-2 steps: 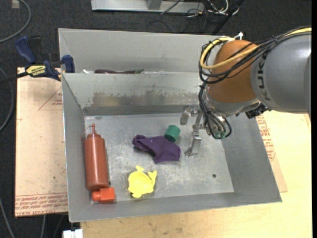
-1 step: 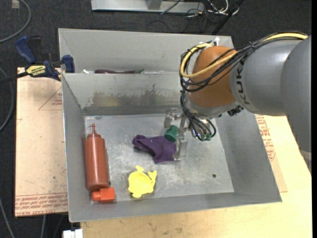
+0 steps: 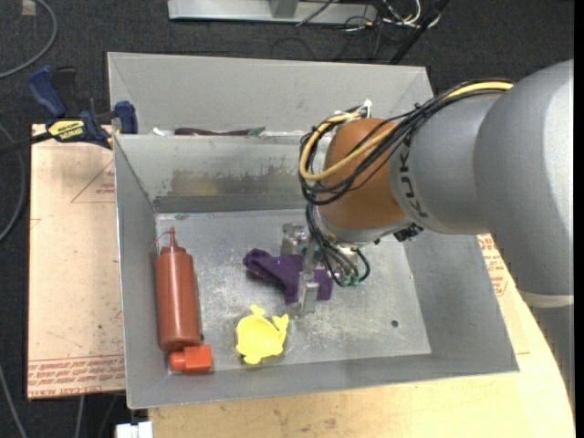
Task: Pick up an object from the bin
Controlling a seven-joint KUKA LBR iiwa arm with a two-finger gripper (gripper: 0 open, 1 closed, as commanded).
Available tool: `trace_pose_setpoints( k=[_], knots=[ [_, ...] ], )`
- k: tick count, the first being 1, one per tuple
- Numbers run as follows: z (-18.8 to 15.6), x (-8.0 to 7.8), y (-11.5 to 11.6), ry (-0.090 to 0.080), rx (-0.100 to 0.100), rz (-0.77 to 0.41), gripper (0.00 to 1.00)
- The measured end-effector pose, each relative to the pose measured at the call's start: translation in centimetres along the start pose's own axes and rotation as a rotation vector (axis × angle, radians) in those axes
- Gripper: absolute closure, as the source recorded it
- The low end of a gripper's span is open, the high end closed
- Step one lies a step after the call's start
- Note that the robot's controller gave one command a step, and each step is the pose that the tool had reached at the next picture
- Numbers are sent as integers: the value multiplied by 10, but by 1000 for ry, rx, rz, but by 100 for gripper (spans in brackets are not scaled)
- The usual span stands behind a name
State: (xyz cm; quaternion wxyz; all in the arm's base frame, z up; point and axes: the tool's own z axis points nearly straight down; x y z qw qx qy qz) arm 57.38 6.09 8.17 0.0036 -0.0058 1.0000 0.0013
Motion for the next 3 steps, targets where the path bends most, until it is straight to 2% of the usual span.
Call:
trace_pose_setpoints(
  k=[1,2,3],
  knots=[
    [11,-37,27,-5,-1,-12,100],
    [11,-37,27,-5,0,-12,100],
    [-163,-42,24,-16,-2,-34,100]
  ],
)
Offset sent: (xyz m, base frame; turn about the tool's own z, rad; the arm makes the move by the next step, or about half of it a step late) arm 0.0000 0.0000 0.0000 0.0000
